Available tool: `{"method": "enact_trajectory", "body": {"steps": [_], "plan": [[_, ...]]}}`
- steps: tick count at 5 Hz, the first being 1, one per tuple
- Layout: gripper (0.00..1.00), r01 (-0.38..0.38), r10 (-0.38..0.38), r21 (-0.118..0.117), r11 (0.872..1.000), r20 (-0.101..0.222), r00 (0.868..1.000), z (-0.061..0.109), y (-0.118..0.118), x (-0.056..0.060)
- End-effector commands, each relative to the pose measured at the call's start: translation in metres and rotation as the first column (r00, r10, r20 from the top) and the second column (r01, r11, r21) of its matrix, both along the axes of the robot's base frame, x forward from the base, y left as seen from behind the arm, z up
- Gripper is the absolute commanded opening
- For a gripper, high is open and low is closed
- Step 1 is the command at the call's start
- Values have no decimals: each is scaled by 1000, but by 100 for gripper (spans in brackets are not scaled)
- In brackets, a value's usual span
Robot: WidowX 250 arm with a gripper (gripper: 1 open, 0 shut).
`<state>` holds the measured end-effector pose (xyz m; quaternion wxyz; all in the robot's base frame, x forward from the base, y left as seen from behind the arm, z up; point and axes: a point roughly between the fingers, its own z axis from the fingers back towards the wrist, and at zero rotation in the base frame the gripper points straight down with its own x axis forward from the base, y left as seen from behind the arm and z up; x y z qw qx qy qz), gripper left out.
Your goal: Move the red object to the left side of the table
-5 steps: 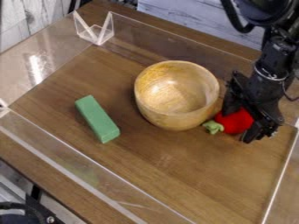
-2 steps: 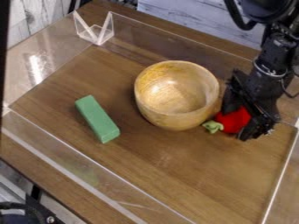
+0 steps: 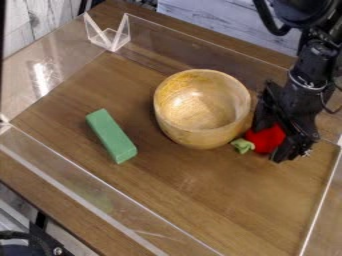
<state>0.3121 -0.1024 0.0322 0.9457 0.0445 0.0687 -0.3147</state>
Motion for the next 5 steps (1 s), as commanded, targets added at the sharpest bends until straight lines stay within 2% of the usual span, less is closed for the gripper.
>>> {"method": "enact_trajectory", "body": {"steps": [1, 2, 3, 4, 5], "plan": [[0, -23, 24, -16, 1000, 32, 999, 16, -6, 4], [0, -61, 62, -20, 998, 49, 997, 31, -5, 5], [0, -75, 77, -26, 997, 79, 994, 52, -10, -1], [0, -104, 109, -45, 994, 115, 987, 78, -1, -5], [0, -168, 176, -64, 984, 140, 974, 97, 24, 2]]}}
